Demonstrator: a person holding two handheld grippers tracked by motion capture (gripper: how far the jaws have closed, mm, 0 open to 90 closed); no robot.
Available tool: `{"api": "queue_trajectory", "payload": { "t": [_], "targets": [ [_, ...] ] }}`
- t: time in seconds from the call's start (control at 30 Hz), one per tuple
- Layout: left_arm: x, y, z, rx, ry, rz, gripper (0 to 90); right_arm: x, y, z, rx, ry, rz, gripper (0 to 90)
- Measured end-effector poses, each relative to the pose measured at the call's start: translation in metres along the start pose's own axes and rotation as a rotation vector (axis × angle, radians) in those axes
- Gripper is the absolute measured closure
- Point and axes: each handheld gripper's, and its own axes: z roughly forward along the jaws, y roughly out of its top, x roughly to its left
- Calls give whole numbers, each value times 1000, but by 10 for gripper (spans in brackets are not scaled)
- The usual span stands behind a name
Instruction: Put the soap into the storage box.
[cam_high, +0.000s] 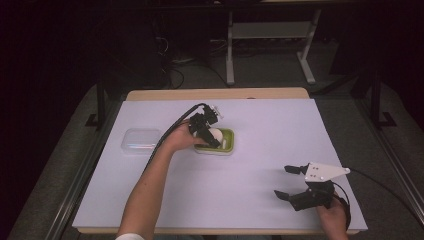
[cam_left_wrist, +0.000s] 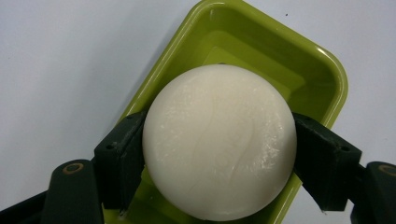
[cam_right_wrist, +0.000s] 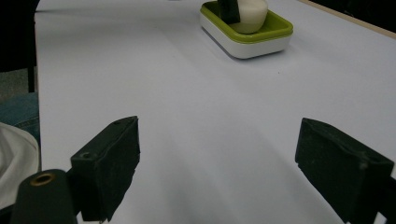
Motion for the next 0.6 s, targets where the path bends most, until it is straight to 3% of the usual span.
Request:
{"api": "queue_trajectory", "payload": {
  "t": [0.23,0.6],
  "targets": [
    [-3,1,-10,-51,13,12,265,1,0,0,-2,-1,0,131],
    [-7,-2,-24,-81,5,13,262,1,1,1,0,1,-8,131]
  ]
}}
